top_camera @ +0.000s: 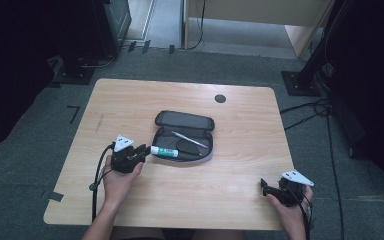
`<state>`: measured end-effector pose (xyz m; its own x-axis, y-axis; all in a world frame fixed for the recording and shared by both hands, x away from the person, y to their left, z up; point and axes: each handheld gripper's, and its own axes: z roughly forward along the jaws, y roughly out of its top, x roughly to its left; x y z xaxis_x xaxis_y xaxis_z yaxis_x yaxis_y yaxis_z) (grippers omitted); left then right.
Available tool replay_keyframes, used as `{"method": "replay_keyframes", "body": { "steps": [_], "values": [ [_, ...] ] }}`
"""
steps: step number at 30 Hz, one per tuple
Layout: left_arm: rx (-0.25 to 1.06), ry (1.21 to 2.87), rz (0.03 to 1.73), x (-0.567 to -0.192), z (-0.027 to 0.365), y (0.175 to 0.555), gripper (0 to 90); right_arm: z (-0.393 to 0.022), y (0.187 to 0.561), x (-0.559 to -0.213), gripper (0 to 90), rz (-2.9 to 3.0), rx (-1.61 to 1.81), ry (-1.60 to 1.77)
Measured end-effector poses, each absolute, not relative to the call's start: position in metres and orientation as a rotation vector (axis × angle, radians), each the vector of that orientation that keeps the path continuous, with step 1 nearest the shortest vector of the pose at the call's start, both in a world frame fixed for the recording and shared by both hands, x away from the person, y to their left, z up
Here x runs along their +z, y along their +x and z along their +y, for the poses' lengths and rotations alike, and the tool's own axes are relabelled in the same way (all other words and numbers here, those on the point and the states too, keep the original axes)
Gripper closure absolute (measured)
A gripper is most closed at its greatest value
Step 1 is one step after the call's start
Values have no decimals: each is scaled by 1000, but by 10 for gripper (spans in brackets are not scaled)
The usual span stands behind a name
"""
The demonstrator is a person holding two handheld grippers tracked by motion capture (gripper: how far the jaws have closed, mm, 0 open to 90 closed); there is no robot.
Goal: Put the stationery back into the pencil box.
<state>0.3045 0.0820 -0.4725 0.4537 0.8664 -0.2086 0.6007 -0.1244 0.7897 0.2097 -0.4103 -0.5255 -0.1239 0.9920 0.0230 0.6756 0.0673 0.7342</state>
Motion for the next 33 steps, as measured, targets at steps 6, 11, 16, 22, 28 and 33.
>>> {"method": "replay_keyframes", "body": {
  "steps": [6, 11, 16, 22, 28, 33],
  "values": [
    [343, 1879, 1235, -479, 63, 311, 729, -410, 210, -525, 131, 1854, 835, 1655],
    [347, 1909, 1240, -484, 47, 322, 721, -410, 210, -525, 132, 1856, 836, 1654],
    [397, 1880, 1226, -480, 45, 323, 683, -410, 210, -526, 132, 1853, 834, 1652],
    [412, 1847, 1212, -474, 65, 313, 528, -410, 210, -526, 132, 1851, 837, 1658],
    [432, 1882, 1246, -473, 86, 301, 169, -410, 210, -526, 131, 1851, 836, 1657],
    [434, 1850, 1281, -475, 112, 291, 28, -410, 209, -525, 124, 1865, 840, 1654]
  ]
}}
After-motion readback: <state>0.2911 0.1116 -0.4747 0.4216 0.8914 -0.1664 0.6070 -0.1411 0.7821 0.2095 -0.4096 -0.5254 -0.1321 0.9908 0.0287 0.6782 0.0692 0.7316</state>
